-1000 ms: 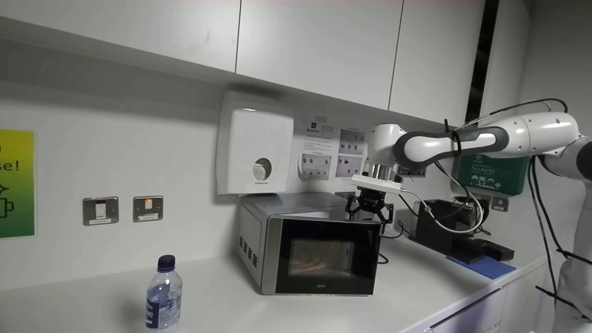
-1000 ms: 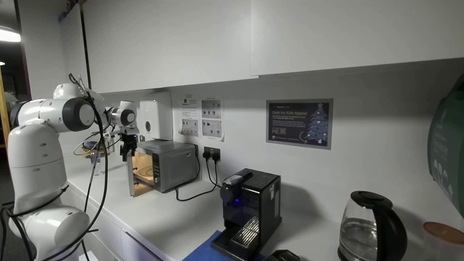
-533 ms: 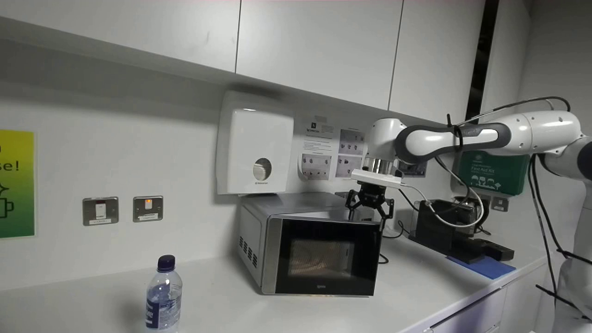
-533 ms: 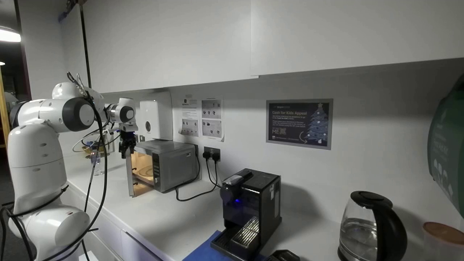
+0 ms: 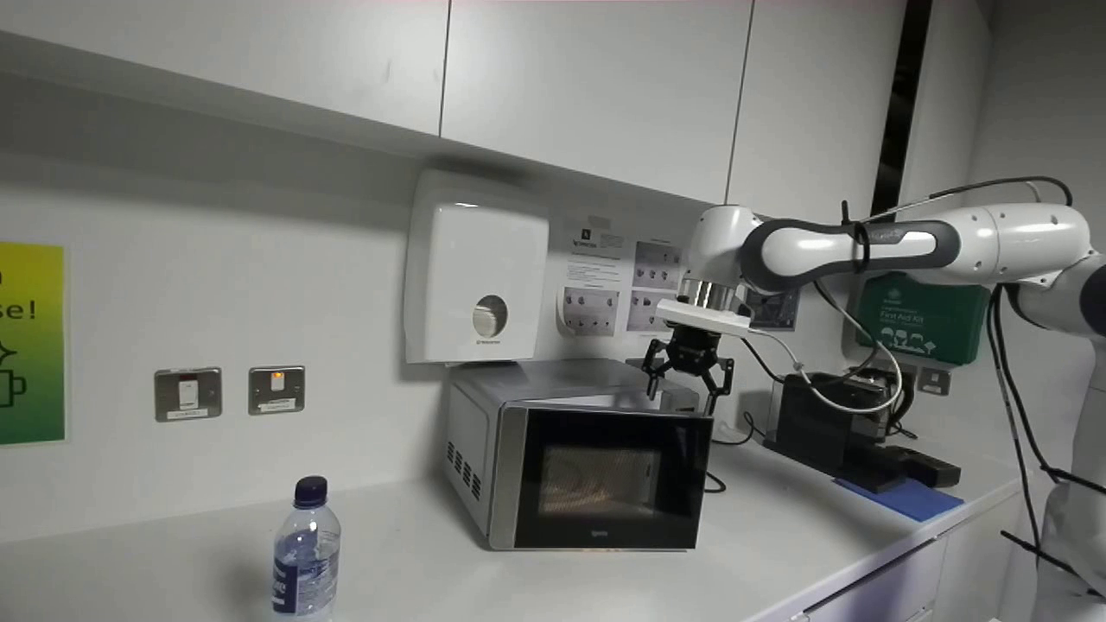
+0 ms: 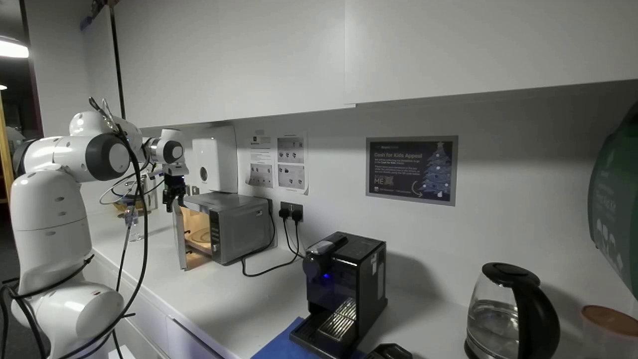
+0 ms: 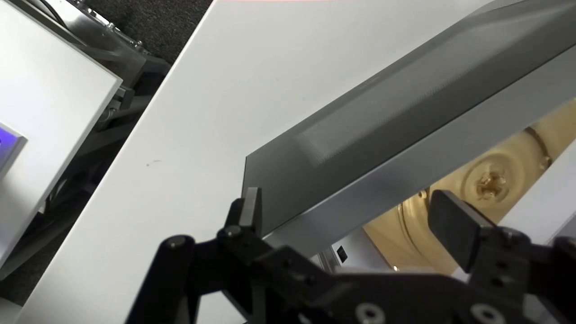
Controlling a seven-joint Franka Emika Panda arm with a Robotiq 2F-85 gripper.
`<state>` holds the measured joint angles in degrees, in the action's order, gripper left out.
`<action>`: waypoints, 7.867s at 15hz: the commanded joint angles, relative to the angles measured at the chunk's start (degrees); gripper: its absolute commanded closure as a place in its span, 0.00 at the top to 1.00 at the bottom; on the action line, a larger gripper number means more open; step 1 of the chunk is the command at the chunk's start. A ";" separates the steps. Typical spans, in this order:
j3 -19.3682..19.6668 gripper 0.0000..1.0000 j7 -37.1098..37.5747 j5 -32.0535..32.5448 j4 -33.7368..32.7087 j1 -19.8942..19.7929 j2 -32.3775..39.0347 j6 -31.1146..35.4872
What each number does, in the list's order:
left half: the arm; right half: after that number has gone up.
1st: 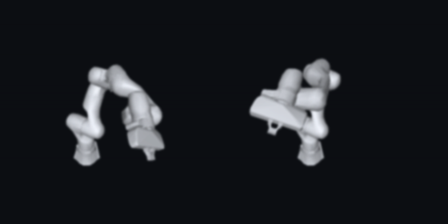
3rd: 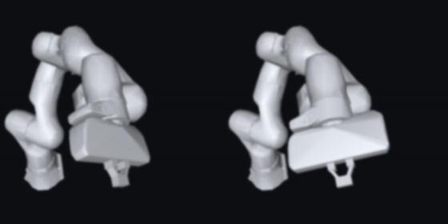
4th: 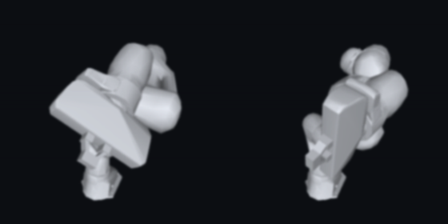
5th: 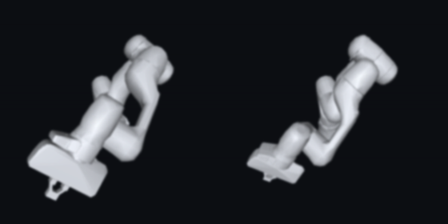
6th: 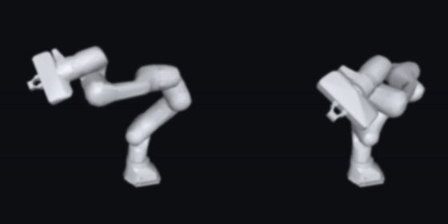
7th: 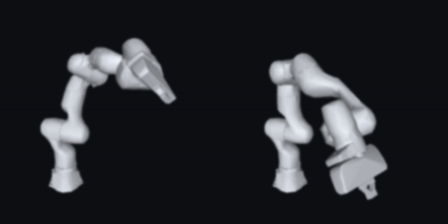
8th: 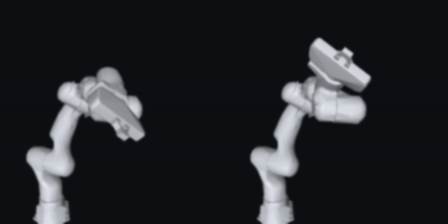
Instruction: Open the door of the microwave
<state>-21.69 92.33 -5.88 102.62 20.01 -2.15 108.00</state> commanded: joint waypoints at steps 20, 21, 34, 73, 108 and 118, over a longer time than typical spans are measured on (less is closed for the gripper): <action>4.36 1.00 -42.13 -5.35 7.14 -2.42 -3.70 9.11; 4.35 1.00 -43.38 -5.88 7.69 -2.51 -3.73 9.51; 4.21 1.00 -49.70 -11.96 10.61 -2.60 -3.56 9.52; 1.21 1.00 -49.60 -16.64 -2.83 1.31 10.02 5.95; 0.20 1.00 -54.25 -14.64 -24.07 10.03 29.22 -1.62; 1.14 1.00 -54.31 -14.48 -28.91 10.91 31.81 -2.91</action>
<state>-21.59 39.21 -20.92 76.38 30.27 29.42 107.70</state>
